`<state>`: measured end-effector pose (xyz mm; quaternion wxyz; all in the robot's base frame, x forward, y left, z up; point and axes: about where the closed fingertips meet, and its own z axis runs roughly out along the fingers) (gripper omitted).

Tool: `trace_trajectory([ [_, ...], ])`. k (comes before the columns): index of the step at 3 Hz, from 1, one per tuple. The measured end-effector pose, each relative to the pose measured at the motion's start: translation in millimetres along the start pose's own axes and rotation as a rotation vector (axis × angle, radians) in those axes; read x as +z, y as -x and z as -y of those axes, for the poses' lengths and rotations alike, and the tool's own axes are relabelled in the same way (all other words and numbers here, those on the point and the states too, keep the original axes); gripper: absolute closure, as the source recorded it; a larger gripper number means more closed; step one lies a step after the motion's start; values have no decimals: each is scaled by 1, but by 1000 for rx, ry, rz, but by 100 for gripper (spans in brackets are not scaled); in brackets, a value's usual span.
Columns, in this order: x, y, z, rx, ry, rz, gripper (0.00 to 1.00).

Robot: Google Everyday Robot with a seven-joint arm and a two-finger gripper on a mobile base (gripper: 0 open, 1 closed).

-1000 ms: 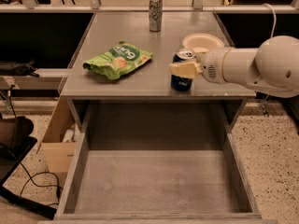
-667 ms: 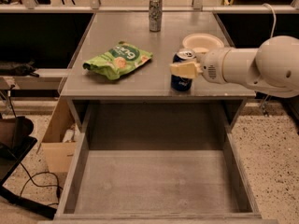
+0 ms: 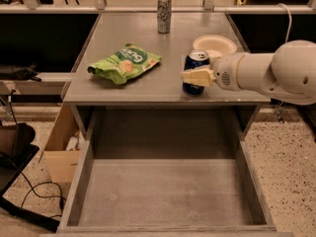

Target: Pick pepsi can from top drawer and place on counter

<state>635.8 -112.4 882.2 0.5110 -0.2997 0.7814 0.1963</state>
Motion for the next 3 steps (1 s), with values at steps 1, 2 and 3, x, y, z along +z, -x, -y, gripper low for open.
trace_trajectory([
  [1,-3,24,-8,-71,-39,-16,0],
  [2,-26,55,-19,-151,-109,-32,0],
  [3,-70,85,-47,-220,-151,-13,0],
])
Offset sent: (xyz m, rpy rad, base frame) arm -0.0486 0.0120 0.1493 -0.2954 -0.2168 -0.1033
